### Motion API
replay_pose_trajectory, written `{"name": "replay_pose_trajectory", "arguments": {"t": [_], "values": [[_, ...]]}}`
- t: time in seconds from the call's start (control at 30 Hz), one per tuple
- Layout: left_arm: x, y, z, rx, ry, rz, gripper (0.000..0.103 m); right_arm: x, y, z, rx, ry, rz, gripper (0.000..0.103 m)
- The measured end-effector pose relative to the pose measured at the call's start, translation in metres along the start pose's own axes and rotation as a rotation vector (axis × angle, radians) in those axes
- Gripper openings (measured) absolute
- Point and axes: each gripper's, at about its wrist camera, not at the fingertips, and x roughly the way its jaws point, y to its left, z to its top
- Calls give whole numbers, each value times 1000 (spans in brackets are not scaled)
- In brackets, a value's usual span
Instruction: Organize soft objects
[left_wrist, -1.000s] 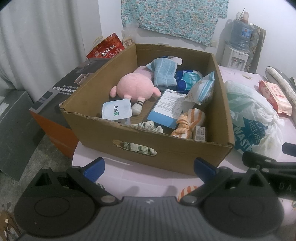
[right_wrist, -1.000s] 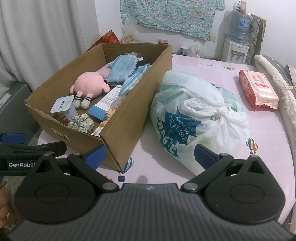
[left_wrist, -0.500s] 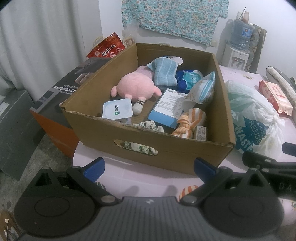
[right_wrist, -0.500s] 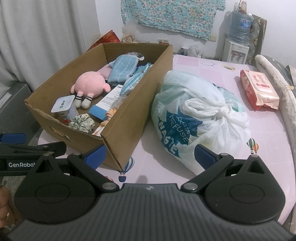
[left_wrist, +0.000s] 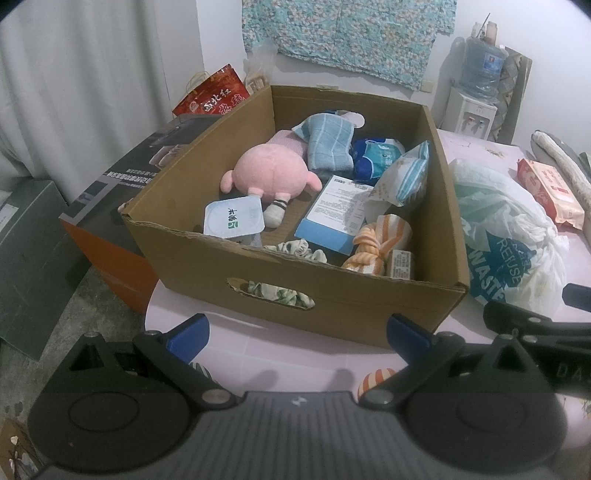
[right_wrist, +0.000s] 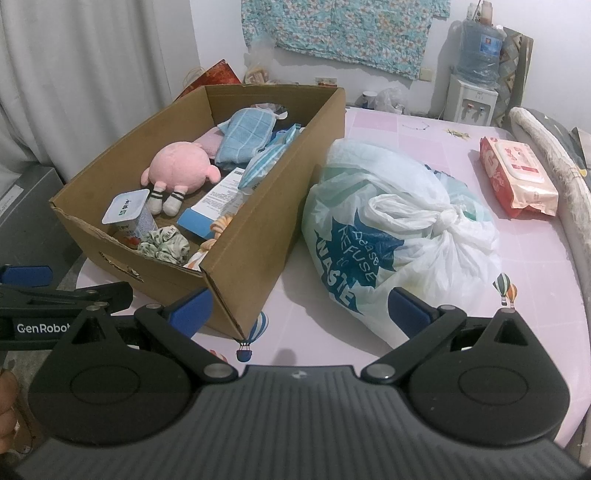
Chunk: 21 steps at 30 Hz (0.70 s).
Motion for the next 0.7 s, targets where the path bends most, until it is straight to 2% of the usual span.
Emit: {"name": "replay_pose_trajectory", "arguments": {"t": [0.7], "values": [[0,0,-1,2,4,2,103,0,-1,0,-1,1,2,102]]}}
